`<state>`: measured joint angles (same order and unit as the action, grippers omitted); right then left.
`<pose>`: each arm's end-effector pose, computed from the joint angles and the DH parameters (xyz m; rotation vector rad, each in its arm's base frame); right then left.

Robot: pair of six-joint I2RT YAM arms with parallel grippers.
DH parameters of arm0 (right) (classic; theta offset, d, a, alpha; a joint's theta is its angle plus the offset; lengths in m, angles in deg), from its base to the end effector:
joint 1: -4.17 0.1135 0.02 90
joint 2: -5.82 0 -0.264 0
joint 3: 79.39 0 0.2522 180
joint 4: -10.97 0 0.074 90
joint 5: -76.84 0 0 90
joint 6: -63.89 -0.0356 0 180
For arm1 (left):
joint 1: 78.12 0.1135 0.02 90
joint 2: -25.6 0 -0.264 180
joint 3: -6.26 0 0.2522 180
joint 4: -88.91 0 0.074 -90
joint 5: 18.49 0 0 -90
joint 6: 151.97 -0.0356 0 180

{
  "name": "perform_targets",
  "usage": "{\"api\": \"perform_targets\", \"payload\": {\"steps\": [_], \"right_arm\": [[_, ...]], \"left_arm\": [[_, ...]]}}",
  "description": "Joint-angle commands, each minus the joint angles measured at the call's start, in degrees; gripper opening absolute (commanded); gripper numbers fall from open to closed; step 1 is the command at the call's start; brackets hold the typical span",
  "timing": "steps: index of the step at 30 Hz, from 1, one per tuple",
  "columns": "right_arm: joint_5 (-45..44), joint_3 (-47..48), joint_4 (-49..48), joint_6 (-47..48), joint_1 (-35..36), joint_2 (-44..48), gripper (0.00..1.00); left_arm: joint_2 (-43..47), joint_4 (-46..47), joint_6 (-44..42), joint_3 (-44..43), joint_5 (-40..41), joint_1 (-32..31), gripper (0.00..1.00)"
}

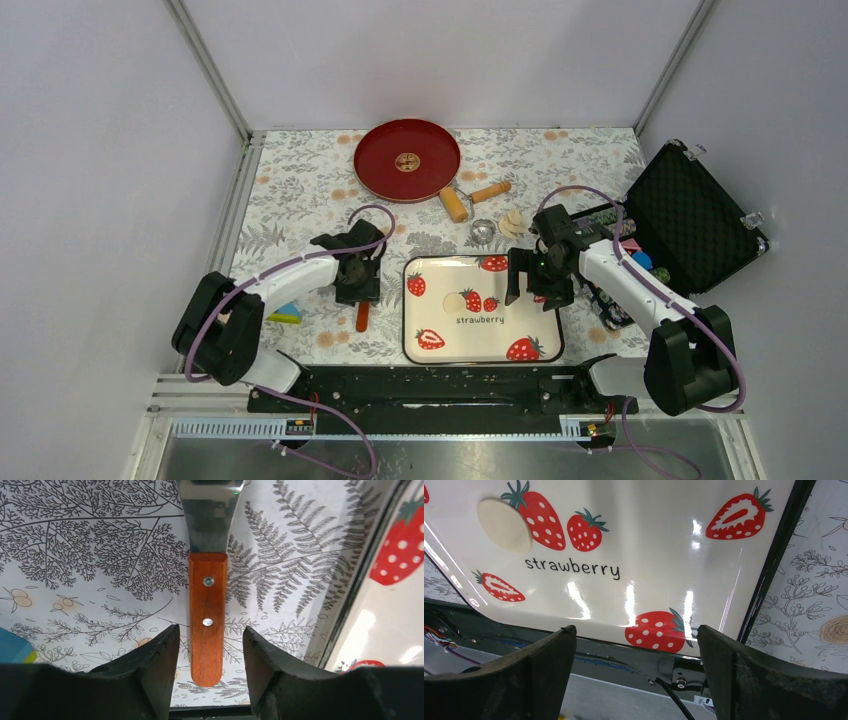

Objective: Roll out the dumpling wrappers from the dough

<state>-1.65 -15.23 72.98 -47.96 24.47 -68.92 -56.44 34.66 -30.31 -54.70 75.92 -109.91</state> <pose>0.2142 0.0868 0.2180 -0.0055 2.8994 0.4322 0.2110 -0.1275 0.1783 -0.0110 2.8819 -0.1007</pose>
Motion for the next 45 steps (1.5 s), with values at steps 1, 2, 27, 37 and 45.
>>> {"api": "perform_targets", "payload": {"steps": [1,2,27,37,45], "right_arm": [[-0.7,1.65,0.05,0.41,-0.23,1.43,0.98],[-0.7,1.59,0.03,0.45,-0.25,1.37,0.98],[5.17,1.74,-1.05,-0.74,-1.82,1.06,1.0],[6.0,1.75,-1.01,-0.92,-2.45,2.28,0.99],[6.34,2.13,-0.16,-0.92,-2.54,2.88,0.99]], "left_arm": [[-2.42,1.55,1.73,0.57,2.29,-0.2,0.49],[-2.97,1.77,1.66,0.68,2.07,-0.27,0.48],[0.74,1.55,4.82,0.2,4.37,-0.72,0.0],[23.11,6.78,-0.39,2.21,3.39,-0.73,0.0],[26.83,10.61,-10.22,3.6,-9.09,-0.73,0.0]]}}
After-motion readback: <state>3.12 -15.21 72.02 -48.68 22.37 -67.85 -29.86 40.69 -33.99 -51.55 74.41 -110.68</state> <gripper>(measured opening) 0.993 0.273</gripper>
